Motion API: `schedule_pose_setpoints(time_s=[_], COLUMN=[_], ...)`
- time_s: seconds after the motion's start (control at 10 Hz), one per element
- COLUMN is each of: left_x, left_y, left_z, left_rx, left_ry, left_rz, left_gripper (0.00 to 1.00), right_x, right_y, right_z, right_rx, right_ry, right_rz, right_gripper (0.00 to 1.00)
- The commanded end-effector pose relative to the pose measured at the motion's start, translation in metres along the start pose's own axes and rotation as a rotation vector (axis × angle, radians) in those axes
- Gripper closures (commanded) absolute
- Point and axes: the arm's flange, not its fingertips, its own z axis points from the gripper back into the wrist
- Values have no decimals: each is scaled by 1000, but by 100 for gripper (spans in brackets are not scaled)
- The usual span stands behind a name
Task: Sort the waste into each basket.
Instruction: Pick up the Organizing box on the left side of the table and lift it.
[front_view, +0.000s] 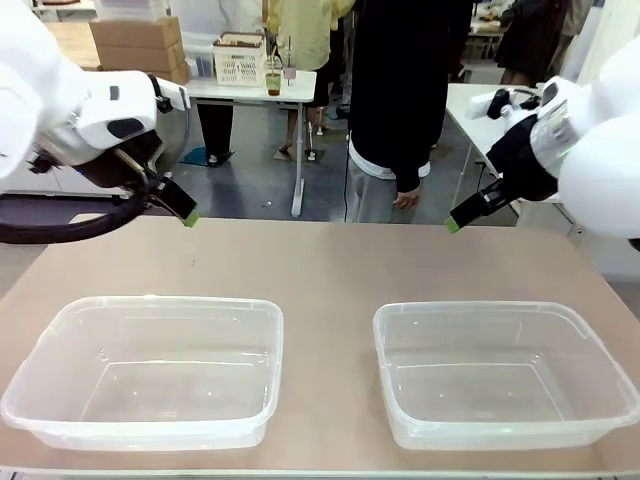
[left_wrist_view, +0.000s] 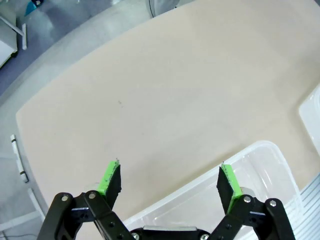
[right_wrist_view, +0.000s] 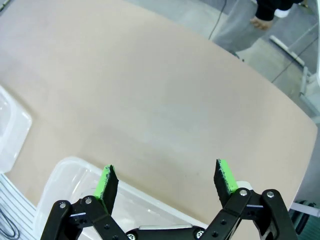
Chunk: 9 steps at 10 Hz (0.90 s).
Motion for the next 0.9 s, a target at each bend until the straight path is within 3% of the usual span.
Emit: schedule_pose_setpoints(time_s=[0.0,0.1,0.2,0.3,0.4,0.5,0.6,0.7,0.8], left_x=[-5,0,-6,-21,-48,-72,-97,-121,-145], left_y=[13,0,1,8,27,50,69,80,90], left_z=[-69,0,5,23,50,70,81,85,83], left_rx=[-5,0,-109,-291,-539,-605,-707,-719,-658], left_ry=[59,0,-36,-72,-211,-312,-324,-439,-545], left_rz=[44,0,-44,-66,-36,201,442,564,592], left_gripper=[0,0,0,0,0,0,0,0,0], right_x=[-2,0,-11,-31,-63,-94,-124,-149,-170], right_y=[0,0,-8,-25,-53,-81,-105,-126,-135], right_z=[-61,0,7,30,61,81,90,90,86], right_rx=[6,0,176,352,641,721,814,829,761], right_ry=[41,0,-108,-224,-371,-481,-558,-611,-665], right_rz=[27,0,-38,-189,-384,-594,-726,-858,-934], right_gripper=[0,0,0,0,0,0,0,0,0])
